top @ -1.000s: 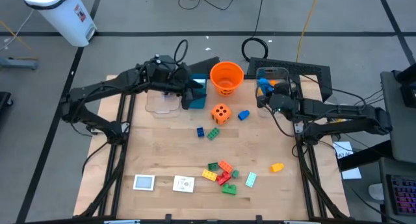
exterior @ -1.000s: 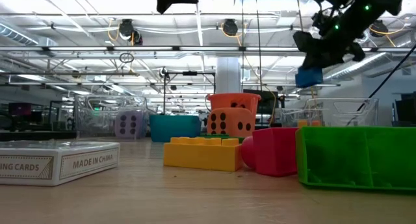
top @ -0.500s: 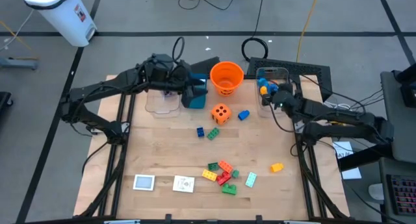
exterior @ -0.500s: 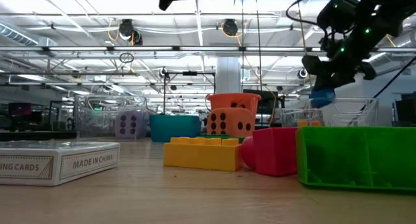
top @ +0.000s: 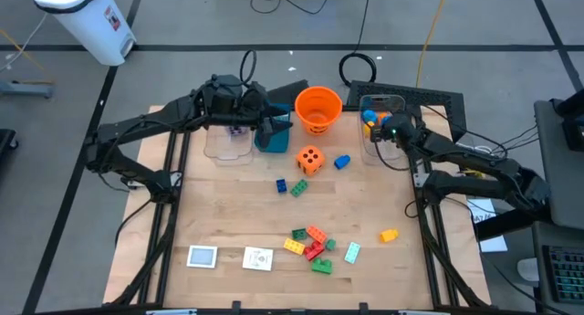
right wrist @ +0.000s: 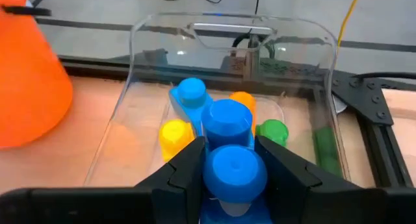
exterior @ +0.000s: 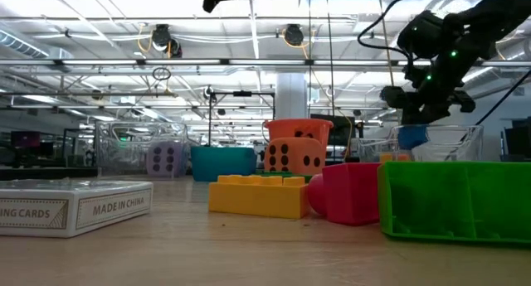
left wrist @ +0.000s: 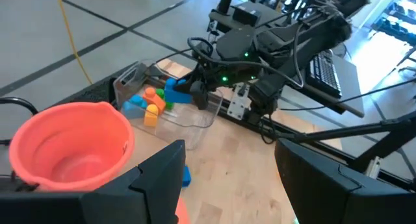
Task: Pick & Place Toys
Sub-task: Put the blue game piece into the right transparent bin
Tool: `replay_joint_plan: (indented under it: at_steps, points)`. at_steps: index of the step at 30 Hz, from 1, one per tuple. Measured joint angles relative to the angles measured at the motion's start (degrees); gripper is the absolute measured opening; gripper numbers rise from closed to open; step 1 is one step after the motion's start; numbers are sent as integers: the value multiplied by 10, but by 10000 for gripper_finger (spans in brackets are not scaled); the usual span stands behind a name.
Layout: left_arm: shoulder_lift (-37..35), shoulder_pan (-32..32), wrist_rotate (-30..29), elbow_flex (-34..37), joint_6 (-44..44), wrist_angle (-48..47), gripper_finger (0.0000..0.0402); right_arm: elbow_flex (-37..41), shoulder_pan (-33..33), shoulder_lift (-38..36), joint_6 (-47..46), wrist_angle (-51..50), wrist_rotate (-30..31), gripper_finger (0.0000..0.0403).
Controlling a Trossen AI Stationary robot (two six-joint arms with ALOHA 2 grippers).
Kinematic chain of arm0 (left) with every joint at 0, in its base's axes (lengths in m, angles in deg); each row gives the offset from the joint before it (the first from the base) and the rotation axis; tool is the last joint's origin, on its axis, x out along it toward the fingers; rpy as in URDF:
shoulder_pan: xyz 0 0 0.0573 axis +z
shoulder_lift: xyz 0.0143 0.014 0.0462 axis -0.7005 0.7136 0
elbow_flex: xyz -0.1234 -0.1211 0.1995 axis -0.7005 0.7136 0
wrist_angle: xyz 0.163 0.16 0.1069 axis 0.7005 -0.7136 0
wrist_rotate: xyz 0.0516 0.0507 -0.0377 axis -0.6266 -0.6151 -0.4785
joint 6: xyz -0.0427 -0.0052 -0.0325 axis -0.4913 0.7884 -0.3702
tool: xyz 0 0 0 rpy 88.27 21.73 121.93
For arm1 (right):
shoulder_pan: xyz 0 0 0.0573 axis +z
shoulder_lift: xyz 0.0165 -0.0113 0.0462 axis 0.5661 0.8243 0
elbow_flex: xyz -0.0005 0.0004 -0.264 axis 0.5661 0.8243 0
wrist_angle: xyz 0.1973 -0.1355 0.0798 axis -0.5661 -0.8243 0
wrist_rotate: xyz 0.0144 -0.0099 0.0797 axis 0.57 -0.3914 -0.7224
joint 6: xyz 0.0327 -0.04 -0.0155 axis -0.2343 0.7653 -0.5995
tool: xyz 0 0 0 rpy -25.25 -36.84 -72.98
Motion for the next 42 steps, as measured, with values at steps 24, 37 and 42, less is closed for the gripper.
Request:
replay_joint_plan:
  at_steps: [24, 37, 42]
  points:
    - [0, 0, -36, 0, -7, 1, 246, 83, -3, 85, -50, 142, -13, 114]
    - [0, 6, -50, 0, -12, 0, 246, 101, -15, 120, -21, 219, -6, 113]
    - [0, 12, -50, 0, -14, 0, 246, 102, -15, 120, -7, 245, -15, 120]
